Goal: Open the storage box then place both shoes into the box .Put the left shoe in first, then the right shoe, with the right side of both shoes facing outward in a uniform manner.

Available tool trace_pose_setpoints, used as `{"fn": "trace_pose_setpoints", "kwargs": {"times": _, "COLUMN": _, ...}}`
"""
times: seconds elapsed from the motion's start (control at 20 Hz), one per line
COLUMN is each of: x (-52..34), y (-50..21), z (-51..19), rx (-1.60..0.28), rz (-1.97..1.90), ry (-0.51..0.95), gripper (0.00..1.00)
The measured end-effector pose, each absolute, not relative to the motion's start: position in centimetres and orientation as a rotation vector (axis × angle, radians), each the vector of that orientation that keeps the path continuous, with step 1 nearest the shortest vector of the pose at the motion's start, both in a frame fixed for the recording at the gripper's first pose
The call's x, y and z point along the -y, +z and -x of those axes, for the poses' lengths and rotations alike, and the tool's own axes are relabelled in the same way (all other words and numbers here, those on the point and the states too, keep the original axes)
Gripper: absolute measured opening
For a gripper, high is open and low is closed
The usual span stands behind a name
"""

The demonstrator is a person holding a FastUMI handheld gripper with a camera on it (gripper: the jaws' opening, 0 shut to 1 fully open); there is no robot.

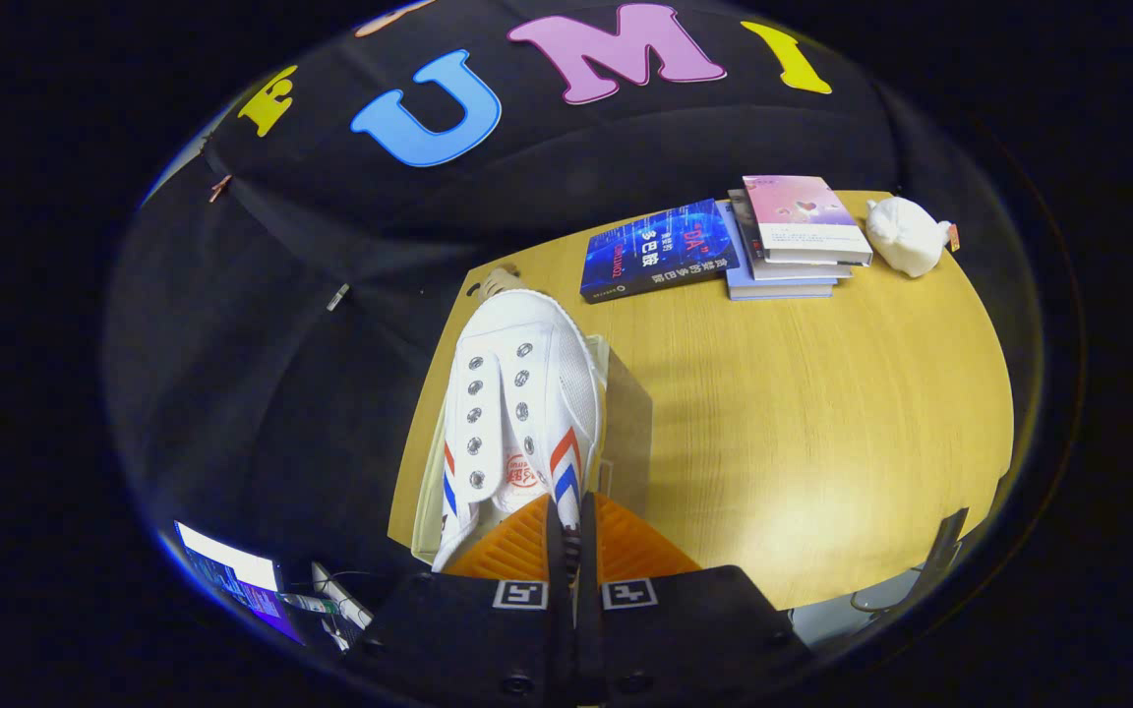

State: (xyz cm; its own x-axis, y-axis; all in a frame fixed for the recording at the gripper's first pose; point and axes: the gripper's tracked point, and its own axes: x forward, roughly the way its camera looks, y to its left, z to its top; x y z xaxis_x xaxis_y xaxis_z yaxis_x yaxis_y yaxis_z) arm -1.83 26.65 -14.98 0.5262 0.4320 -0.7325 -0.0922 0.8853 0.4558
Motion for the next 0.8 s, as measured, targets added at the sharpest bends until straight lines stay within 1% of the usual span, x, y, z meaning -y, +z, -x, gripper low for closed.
{"fn": "trace_pose_setpoints", "kwargs": {"times": 0.2, "x": -29.6, "y": -17.6, "z": 1.6, "rx": -1.038, "rz": -0.357, "ry": 0.298, "gripper": 0.05}}
{"fn": "trace_pose_setpoints", "kwargs": {"times": 0.5, "x": -31.1, "y": -20.6, "z": 1.1, "rx": -1.096, "rz": -0.235, "ry": 0.202, "gripper": 0.06}}
{"fn": "trace_pose_setpoints", "kwargs": {"times": 0.7, "x": -31.7, "y": -22.0, "z": 0.8, "rx": -1.114, "rz": -0.214, "ry": 0.165, "gripper": 0.09}}
{"fn": "trace_pose_setpoints", "kwargs": {"times": 0.75, "x": -32.6, "y": -21.9, "z": 0.7, "rx": -1.107, "rz": -0.232, "ry": 0.192, "gripper": 0.17}}
{"fn": "trace_pose_setpoints", "kwargs": {"times": 0.8, "x": -33.7, "y": -21.4, "z": 0.6, "rx": -1.087, "rz": -0.25, "ry": 0.233, "gripper": 0.34}}
